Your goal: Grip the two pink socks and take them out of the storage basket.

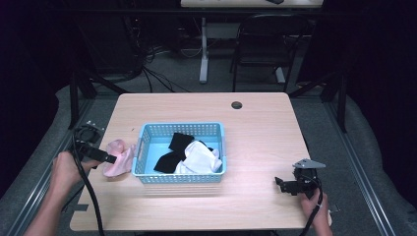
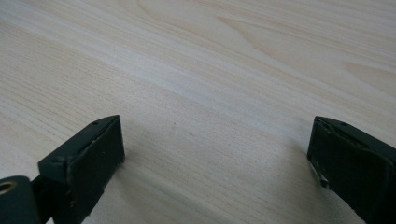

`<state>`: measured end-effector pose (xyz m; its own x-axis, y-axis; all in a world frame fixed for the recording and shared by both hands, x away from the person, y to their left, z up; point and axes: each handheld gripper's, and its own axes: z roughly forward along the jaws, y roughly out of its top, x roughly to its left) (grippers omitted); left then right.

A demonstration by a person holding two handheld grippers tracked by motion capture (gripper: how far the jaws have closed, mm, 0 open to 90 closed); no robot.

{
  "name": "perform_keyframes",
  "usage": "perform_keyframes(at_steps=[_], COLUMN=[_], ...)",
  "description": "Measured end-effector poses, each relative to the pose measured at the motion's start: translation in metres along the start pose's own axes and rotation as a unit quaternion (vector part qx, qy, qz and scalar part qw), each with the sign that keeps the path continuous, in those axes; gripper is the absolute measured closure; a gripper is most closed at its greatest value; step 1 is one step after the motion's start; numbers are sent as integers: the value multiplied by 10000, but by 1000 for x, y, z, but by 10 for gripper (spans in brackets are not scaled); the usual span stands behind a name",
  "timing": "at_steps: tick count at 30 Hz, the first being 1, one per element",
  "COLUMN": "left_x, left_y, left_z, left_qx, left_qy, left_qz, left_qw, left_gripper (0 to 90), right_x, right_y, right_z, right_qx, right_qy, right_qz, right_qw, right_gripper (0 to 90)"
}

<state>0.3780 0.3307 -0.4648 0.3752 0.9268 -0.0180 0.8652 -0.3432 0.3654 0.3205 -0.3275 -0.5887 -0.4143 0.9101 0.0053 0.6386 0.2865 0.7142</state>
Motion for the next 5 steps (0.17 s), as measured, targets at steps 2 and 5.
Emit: perform_keyframes(at_steps=[2, 5], left_x=[0, 1], left_y=[-8, -21], left_z=[2, 6], left_qx=[-6, -48], left_qy=[4, -13], left_qz=[-51, -137], left_qw=[10000, 9999], left_gripper=[100, 80], right_x=[0, 0], right_y=[0, 0], right_z=[0, 0], right_qx=[-6, -4], right_qy=[-1, 0], right_qz=[1, 5], right_qw=[10000, 10000], right_gripper=[33, 34])
